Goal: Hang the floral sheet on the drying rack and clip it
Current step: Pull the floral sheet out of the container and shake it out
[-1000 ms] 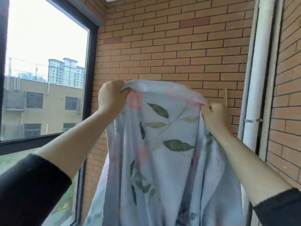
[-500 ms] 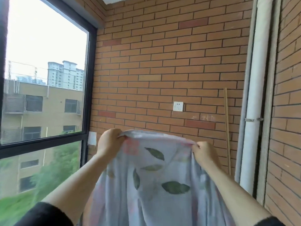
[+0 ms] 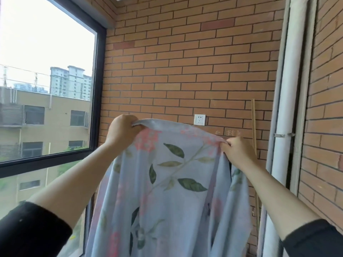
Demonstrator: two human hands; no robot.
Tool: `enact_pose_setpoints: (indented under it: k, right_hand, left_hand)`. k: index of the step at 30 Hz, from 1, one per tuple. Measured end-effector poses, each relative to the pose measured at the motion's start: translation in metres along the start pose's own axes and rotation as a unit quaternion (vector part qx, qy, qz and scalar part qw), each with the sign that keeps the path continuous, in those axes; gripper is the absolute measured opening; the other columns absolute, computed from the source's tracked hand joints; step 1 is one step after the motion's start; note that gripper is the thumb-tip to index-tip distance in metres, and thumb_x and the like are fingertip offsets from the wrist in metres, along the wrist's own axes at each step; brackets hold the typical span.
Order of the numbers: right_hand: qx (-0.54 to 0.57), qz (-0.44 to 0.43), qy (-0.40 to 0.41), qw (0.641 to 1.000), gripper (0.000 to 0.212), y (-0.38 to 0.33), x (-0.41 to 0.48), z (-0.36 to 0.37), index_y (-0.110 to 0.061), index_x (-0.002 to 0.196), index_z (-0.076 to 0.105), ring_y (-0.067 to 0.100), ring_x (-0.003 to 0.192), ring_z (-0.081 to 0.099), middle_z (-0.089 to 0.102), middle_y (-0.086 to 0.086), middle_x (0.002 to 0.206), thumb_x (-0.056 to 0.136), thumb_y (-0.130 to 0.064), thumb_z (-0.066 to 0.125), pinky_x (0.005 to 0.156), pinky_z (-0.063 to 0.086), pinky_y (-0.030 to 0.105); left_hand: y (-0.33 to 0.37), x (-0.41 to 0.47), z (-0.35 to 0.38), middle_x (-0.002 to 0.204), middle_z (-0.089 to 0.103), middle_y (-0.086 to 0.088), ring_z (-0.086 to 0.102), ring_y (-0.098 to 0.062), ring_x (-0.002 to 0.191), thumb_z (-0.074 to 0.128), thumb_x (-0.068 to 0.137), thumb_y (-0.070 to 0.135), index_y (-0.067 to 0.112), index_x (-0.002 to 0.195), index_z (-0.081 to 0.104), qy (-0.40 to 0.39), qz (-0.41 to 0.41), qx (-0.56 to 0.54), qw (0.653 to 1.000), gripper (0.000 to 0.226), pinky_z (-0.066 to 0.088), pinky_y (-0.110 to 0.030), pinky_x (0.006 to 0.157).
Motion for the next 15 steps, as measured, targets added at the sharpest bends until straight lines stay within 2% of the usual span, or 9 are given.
enact_pose_setpoints:
  k: [3, 5, 7, 8, 9, 10, 12, 14, 15]
  right_hand:
    - [0.022, 0.052, -0.021, 0.998, 0.051, 0.013, -0.006, 0.005, -0.011, 0.048, 0.040, 0.021, 0.046, 0.032, 0.033, 0.005, 0.047, 0.090, -0.038, 0.050, 0.048, 0.016, 0.030]
    - [0.055, 0.096, -0.056, 0.992, 0.042, 0.021, -0.016, 0.016, -0.010, 0.057, 0.051, 0.021, 0.053, 0.040, 0.043, 0.004, 0.053, 0.089, -0.036, 0.060, 0.051, 0.026, 0.031]
    - [0.125, 0.113, -0.071, 0.983, 0.030, 0.012, -0.035, 0.019, -0.017, 0.086, 0.061, 0.022, 0.069, 0.056, 0.060, 0.000, 0.072, 0.082, -0.045, 0.069, 0.060, 0.042, 0.032]
    - [0.166, 0.105, -0.077, 0.978, 0.039, 0.002, -0.044, 0.018, -0.024, 0.106, 0.058, 0.020, 0.075, 0.059, 0.064, 0.001, 0.080, 0.079, -0.050, 0.071, 0.062, 0.044, 0.030]
    - [0.212, 0.082, -0.095, 0.969, 0.053, -0.012, -0.052, 0.019, -0.032, 0.122, 0.051, 0.018, 0.072, 0.059, 0.067, 0.003, 0.078, 0.078, -0.053, 0.072, 0.060, 0.044, 0.027]
    - [0.254, 0.057, -0.123, 0.958, 0.064, -0.025, -0.058, 0.023, -0.035, 0.133, 0.045, 0.018, 0.062, 0.054, 0.065, 0.004, 0.066, 0.078, -0.052, 0.072, 0.054, 0.039, 0.023]
    - [0.326, 0.009, -0.213, 0.921, 0.065, -0.052, -0.072, 0.036, -0.034, 0.141, 0.041, 0.014, 0.051, 0.042, 0.054, -0.005, 0.050, 0.083, -0.043, 0.069, 0.048, 0.030, 0.018]
    - [0.393, -0.003, -0.314, 0.864, 0.052, -0.067, -0.084, 0.058, -0.028, 0.137, 0.050, 0.012, 0.057, 0.048, 0.065, -0.004, 0.063, 0.088, -0.035, 0.067, 0.058, 0.036, 0.019]
    - [0.406, -0.007, -0.349, 0.845, 0.045, -0.071, -0.090, 0.067, -0.024, 0.130, 0.057, 0.017, 0.065, 0.048, 0.067, 0.004, 0.076, 0.088, -0.036, 0.069, 0.064, 0.037, 0.025]
  left_hand:
    - [0.010, -0.002, 0.006, 0.048, 0.035, 0.004, 0.034, -0.013, 0.047, 0.069, 0.083, 0.031, 0.008, 0.054, 0.047, -0.067, -0.017, -0.055, 0.996, 0.043, 0.025, -0.026, 0.044]
    - [0.022, -0.009, 0.016, 0.051, 0.039, 0.003, 0.034, -0.010, 0.044, 0.070, 0.083, 0.037, 0.001, 0.061, 0.054, -0.112, -0.027, -0.117, 0.986, 0.045, 0.030, -0.022, 0.045]
    - [0.035, -0.019, 0.025, 0.056, 0.052, -0.006, 0.046, -0.014, 0.050, 0.070, 0.083, 0.036, 0.000, 0.071, 0.064, -0.141, -0.011, -0.133, 0.981, 0.038, 0.041, -0.028, 0.052]
    - [0.041, -0.024, 0.030, 0.061, 0.059, -0.012, 0.052, -0.017, 0.055, 0.070, 0.083, 0.035, 0.001, 0.075, 0.067, -0.150, 0.004, -0.132, 0.980, 0.035, 0.046, -0.033, 0.055]
    - [0.046, -0.028, 0.035, 0.068, 0.065, -0.017, 0.057, -0.019, 0.060, 0.070, 0.083, 0.034, 0.002, 0.077, 0.068, -0.158, 0.017, -0.131, 0.979, 0.032, 0.050, -0.037, 0.060]
    - [0.050, -0.032, 0.040, 0.075, 0.068, -0.017, 0.060, -0.021, 0.065, 0.071, 0.083, 0.032, 0.004, 0.079, 0.070, -0.165, 0.023, -0.133, 0.977, 0.028, 0.052, -0.038, 0.066]
    - [0.060, -0.040, 0.049, 0.079, 0.071, -0.007, 0.064, -0.017, 0.073, 0.072, 0.082, 0.031, 0.013, 0.082, 0.074, -0.188, 0.034, -0.129, 0.973, 0.018, 0.052, -0.032, 0.071]
    - [0.071, -0.051, 0.059, 0.076, 0.070, 0.003, 0.065, -0.012, 0.073, 0.073, 0.081, 0.030, 0.021, 0.080, 0.074, -0.226, 0.054, -0.110, 0.966, 0.010, 0.051, -0.026, 0.070]
    - [0.076, -0.056, 0.064, 0.074, 0.070, 0.006, 0.064, -0.010, 0.072, 0.073, 0.081, 0.030, 0.023, 0.079, 0.073, -0.245, 0.066, -0.100, 0.962, 0.007, 0.050, -0.025, 0.068]
Point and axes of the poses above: each hand's wrist, its own x-axis towards the middle knuckle, its own z-axis out of the palm, y = z × x, the point moved 8 cm from there along x, towards the middle knuckle
